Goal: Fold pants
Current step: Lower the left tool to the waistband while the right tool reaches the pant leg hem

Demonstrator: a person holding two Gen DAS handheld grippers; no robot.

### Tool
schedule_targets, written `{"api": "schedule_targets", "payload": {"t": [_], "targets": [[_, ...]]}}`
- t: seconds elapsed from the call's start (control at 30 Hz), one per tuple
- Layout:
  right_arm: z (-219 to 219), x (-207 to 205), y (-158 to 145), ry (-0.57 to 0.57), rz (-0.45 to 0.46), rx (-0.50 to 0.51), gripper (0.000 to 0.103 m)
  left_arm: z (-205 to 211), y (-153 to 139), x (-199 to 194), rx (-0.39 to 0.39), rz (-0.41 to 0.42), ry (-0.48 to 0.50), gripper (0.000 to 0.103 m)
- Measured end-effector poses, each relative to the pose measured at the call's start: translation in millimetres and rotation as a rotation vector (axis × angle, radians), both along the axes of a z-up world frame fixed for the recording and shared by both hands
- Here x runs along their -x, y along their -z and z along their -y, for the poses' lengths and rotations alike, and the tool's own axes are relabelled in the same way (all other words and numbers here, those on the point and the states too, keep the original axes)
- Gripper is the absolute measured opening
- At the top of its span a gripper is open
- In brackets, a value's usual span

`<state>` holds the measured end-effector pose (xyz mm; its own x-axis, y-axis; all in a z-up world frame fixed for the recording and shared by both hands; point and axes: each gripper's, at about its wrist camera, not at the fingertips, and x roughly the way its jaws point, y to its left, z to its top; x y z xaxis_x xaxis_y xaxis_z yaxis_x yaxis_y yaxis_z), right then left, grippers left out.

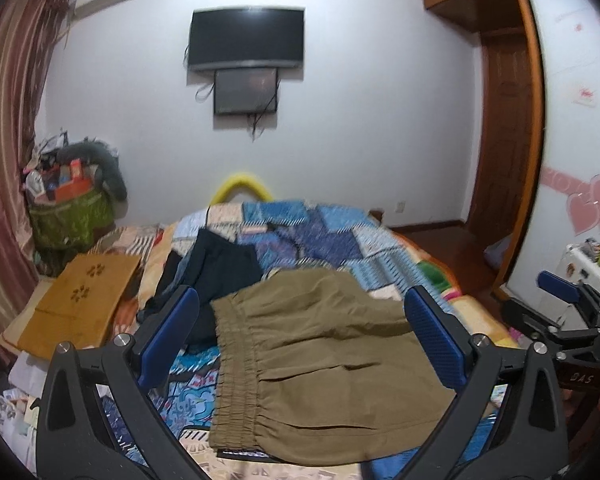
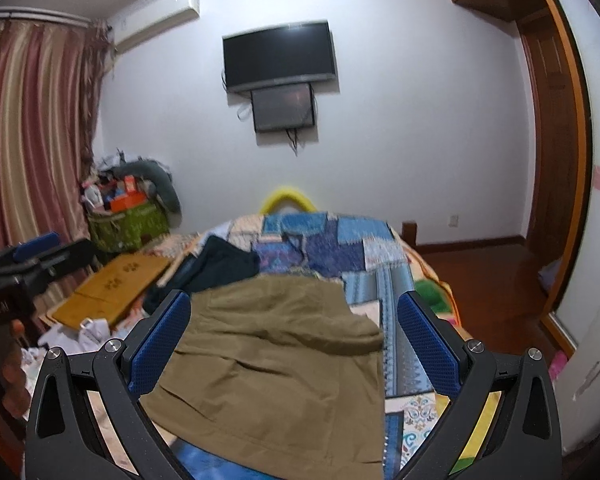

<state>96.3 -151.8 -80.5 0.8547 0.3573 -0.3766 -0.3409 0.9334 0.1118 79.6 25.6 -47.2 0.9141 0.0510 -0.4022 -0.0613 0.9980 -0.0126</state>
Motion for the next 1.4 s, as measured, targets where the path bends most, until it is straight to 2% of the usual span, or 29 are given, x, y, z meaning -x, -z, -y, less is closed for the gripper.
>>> {"api": "schedule_targets", "payload": {"t": [0.3,0.57,0.7,0.83,1.03,1.33,1.4], "targets": [[21.8,-60.6,60.5,0.028,-0.208,0.070,0.102,-48.7,65.7,-81.1,0.044,-0.248,-0.056,0.103],[40.3,-112.3,104.7,0.019,-0.408,0.080,0.100,-84.4,121.8,-137.5,0.013,-0.451,-0.106,0.103],[45.3,-134.2,122.8,-0.001,-0.497,0.072,0.085,-98.9,142.5,-152.7,0.006,-0.531,-0.093,0.103],[47.2,-149.2,135.9,-0.031,-0.560,0.052,0.065,-108.8,158.4,-166.6,0.012,-0.599,-0.077,0.091],[41.5,-162.0,147.6,-0.094,-0.622,0.060,0.037,-112.7,171.1,-180.6,0.040,-0.656,-0.038,0.081],[34.3,-179.6,165.8,-0.093,-0.655,0.143,0.035,-117.3,183.5,-190.3,0.104,-0.715,0.016,0.079],[27.5,-185.1,169.2,-0.104,-0.658,0.177,0.038,-118.8,186.9,-191.0,0.122,-0.729,0.027,0.078]]}}
